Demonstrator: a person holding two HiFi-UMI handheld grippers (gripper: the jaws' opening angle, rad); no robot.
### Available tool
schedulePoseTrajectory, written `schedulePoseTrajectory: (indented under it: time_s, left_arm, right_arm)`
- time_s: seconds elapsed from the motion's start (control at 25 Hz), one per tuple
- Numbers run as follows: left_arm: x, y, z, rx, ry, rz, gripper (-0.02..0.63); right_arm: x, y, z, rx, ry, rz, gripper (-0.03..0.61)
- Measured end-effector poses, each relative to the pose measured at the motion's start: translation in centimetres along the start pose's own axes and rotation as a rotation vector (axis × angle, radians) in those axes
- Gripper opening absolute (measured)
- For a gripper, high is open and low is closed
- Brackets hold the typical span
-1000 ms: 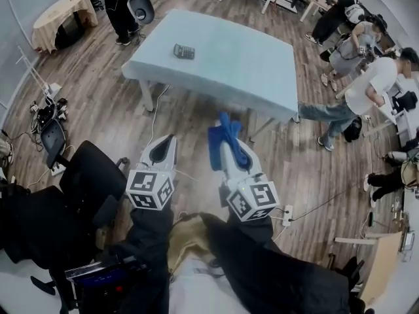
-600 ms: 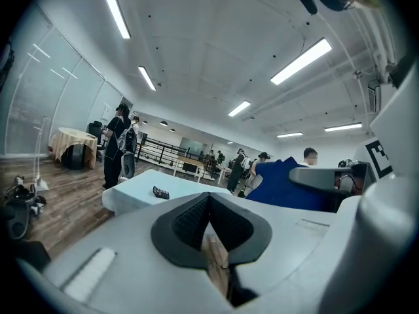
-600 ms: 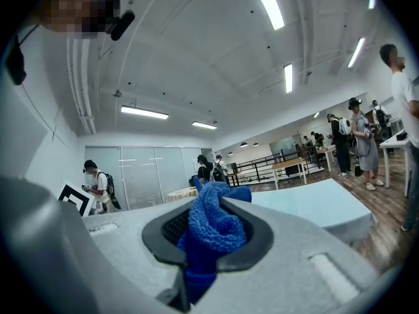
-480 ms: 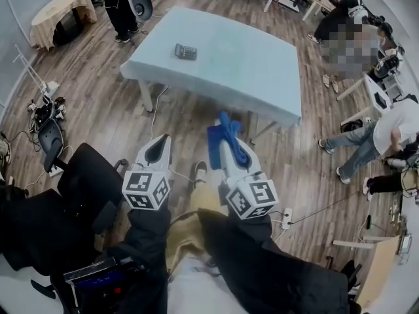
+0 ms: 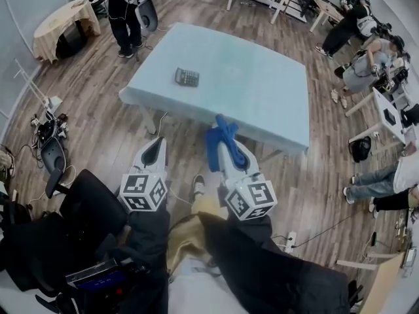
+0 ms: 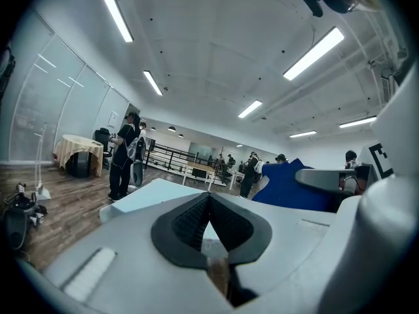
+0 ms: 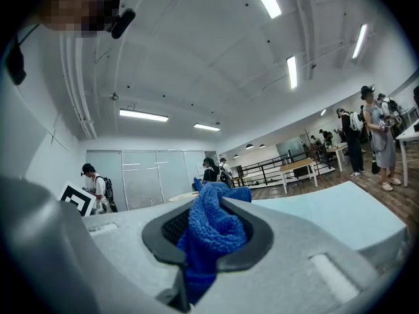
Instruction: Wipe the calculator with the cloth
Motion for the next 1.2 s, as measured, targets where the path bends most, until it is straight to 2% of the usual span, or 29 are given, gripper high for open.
schedulePoseTrajectory:
  time_s: [0.32, 0.6, 0.88, 1.2]
  left_arm:
    - [-1.4, -12.7, 2.2, 0.012, 0.007, 0.005, 0.000]
    - [-1.3, -20.5, 2.9, 0.082, 0.020, 0.053, 0.001]
    - [-1.5, -25.8, 2.9, 0.138, 0.008, 0.074, 0.002]
    - [-0.3, -27.9, 1.9, 0.193, -0.006, 0.085, 0.001]
  right_arm:
    - [-10.4, -8.1, 2.4, 0.018, -0.009, 0.009, 0.055]
    - [-16.8, -14.1, 2.9, 0.071, -0.066, 0.033, 0.055]
    - [-20.9, -17.9, 2.7, 0.099, -0.112, 0.047, 0.055]
    - [-21.4, -20.9, 0.2, 0.152, -0.157, 0.066, 0.055]
Point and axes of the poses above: the fingertips, and each gripper's own axes: y backward along the fingers, x to its left, z out of its top, the point moved 6 cm from there along y, backward along the fingers, and after that the axes turned 13 degrees about z, right-handed, at the moved point
